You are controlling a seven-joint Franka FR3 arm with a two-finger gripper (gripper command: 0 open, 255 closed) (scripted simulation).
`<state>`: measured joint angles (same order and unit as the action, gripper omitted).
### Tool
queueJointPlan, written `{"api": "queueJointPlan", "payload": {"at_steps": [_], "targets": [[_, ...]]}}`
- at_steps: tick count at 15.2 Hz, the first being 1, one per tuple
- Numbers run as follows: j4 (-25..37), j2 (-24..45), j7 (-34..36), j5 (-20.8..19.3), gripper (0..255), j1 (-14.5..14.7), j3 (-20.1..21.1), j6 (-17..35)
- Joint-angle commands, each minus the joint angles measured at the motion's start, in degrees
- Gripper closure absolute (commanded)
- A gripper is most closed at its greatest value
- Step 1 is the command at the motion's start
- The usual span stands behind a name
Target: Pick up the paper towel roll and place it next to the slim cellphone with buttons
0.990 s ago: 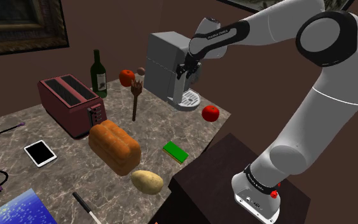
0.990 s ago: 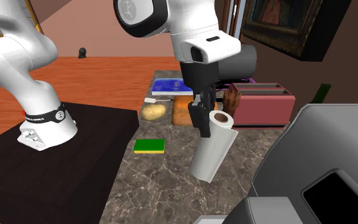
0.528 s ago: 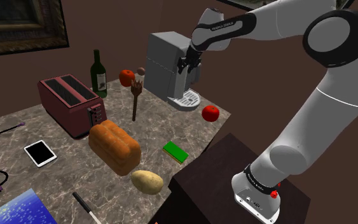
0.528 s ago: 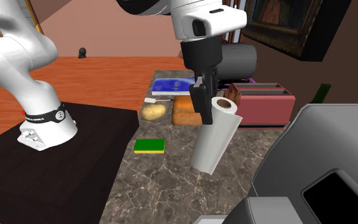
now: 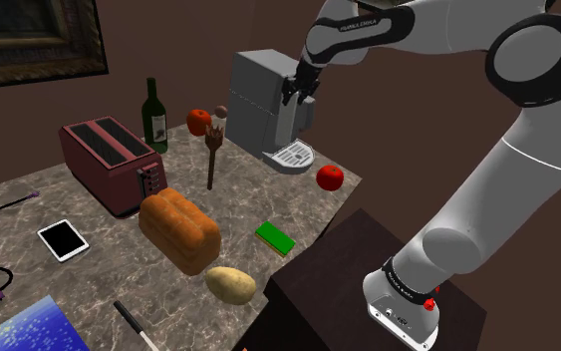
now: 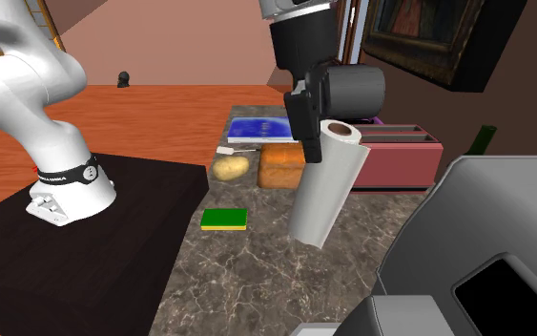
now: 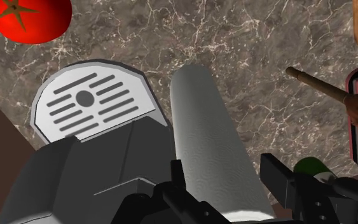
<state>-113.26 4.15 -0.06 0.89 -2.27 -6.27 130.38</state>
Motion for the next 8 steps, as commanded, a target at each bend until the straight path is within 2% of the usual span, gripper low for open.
{"api": "queueJointPlan", "payload": {"at_steps": [1,8], "targets": [[1.05,-0.5,0.15,-0.11,255,0.05,0.03,-1.57],[4.97,-1.76,0.3,-0.32,255,0.08,0.03,-6.74]]}}
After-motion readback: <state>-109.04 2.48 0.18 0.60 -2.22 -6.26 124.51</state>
